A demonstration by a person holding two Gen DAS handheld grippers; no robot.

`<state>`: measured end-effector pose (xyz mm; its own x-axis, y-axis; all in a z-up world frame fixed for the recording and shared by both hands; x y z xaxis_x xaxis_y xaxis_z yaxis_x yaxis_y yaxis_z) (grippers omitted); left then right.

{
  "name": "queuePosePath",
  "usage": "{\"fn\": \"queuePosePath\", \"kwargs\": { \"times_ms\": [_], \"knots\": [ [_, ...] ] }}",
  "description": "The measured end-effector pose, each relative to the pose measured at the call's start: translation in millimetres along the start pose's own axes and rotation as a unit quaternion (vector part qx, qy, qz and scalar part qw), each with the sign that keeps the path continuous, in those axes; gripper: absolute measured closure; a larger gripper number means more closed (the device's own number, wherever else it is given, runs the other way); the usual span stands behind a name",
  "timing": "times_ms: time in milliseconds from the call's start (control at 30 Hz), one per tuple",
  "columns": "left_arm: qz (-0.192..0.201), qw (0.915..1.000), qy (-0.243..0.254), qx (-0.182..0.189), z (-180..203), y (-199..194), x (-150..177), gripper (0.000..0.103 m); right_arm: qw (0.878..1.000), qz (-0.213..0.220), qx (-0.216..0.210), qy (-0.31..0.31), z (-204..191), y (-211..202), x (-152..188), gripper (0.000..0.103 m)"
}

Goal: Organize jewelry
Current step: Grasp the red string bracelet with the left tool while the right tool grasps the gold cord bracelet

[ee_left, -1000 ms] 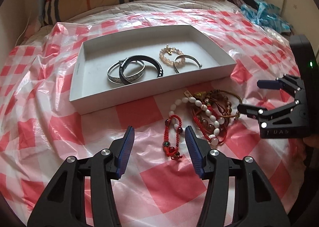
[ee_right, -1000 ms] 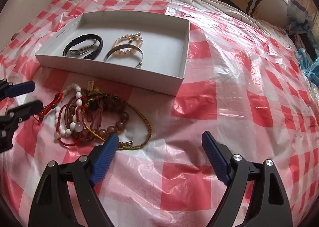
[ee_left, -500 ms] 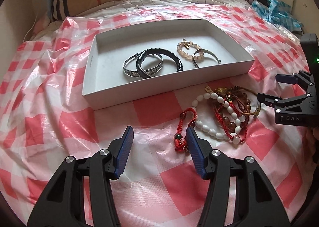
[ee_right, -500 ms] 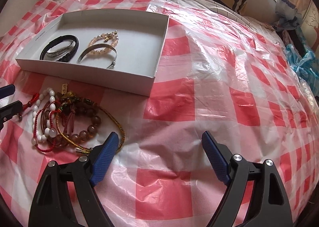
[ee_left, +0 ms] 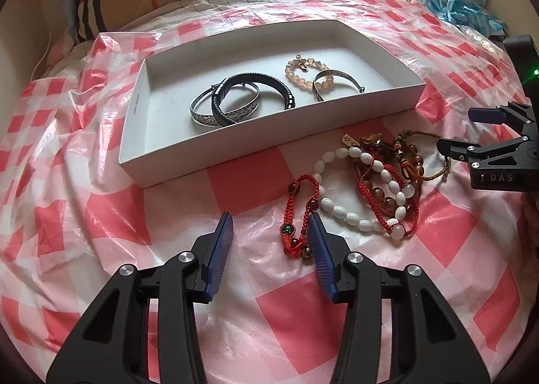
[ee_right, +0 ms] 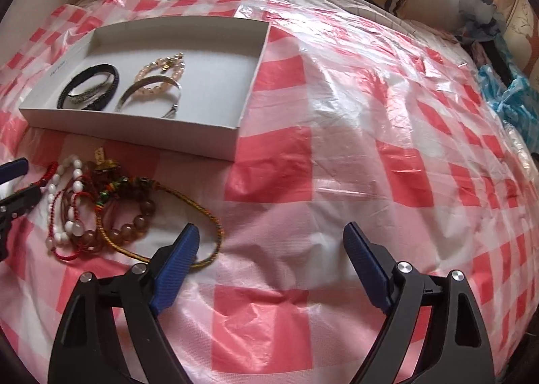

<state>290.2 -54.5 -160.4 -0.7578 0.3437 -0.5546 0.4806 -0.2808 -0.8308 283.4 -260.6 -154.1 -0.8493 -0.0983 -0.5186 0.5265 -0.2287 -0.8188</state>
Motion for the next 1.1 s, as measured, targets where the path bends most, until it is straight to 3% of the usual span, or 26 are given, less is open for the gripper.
{"fn": "queuePosePath", "kwargs": {
  "times_ms": [67, 167, 200, 233, 300, 333, 367, 600, 733, 1000, 1100],
  "knots": [
    [-0.001, 1.0, 0.003, -0.002, 1, 1, 0, 0.059, 1.0, 0.002, -0.019, -0.012, -10, -1, 0, 0.019],
    [-0.002, 1.0, 0.004, 0.0, 2, 3, 0, 0.06, 0.999, -0.002, -0.027, -0.039, -24, 3, 1, 0.033],
    [-0.003, 1.0, 0.004, 0.006, 3, 3, -1, 0.072, 0.998, -0.003, -0.039, -0.039, -27, 3, 2, 0.044],
    [-0.009, 0.9998, 0.001, 0.02, 4, 5, -1, 0.09, 0.998, -0.009, -0.062, -0.032, -27, 2, 2, 0.062],
    [-0.016, 0.9991, -0.004, 0.04, 6, 6, 0, 0.093, 0.995, -0.022, -0.101, -0.015, -28, 3, 5, 0.079],
    [-0.017, 0.9981, -0.008, 0.058, 8, 5, 0, 0.093, 0.991, -0.029, -0.127, -0.003, -26, 3, 6, 0.095],
    [-0.016, 0.9968, -0.015, 0.076, 9, 3, 0, 0.093, 0.987, -0.035, -0.158, 0.013, -24, 2, 7, 0.098],
    [0.024, 0.9873, -0.066, 0.142, 0, -14, -8, 0.093, 0.96, -0.012, -0.265, 0.083, -16, -18, 1, 0.099],
    [0.043, 0.9859, -0.082, 0.139, -7, -21, -12, 0.093, 0.941, 0.009, -0.319, 0.113, -10, -30, -5, 0.099],
    [0.068, 0.9853, -0.083, 0.133, -10, -30, -19, 0.093, 0.89, 0.076, -0.42, 0.16, 9, -66, -23, 0.099],
    [0.082, 0.9847, -0.08, 0.131, -10, -36, -21, 0.093, 0.883, 0.084, -0.428, 0.172, 14, -69, -25, 0.099]
  ]
}}
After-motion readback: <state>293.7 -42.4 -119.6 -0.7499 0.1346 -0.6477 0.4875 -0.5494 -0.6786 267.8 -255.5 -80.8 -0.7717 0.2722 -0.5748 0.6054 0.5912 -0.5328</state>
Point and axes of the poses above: each gripper's, at about its wrist camera, not at the fingertips, and y roughly the way its jaws point, z to its right, x to its underside, the point moved 5 cm from there along y, roughly the way its jaws point, and after that the axes turned 6 degrees about x, right-handed, at the moved point
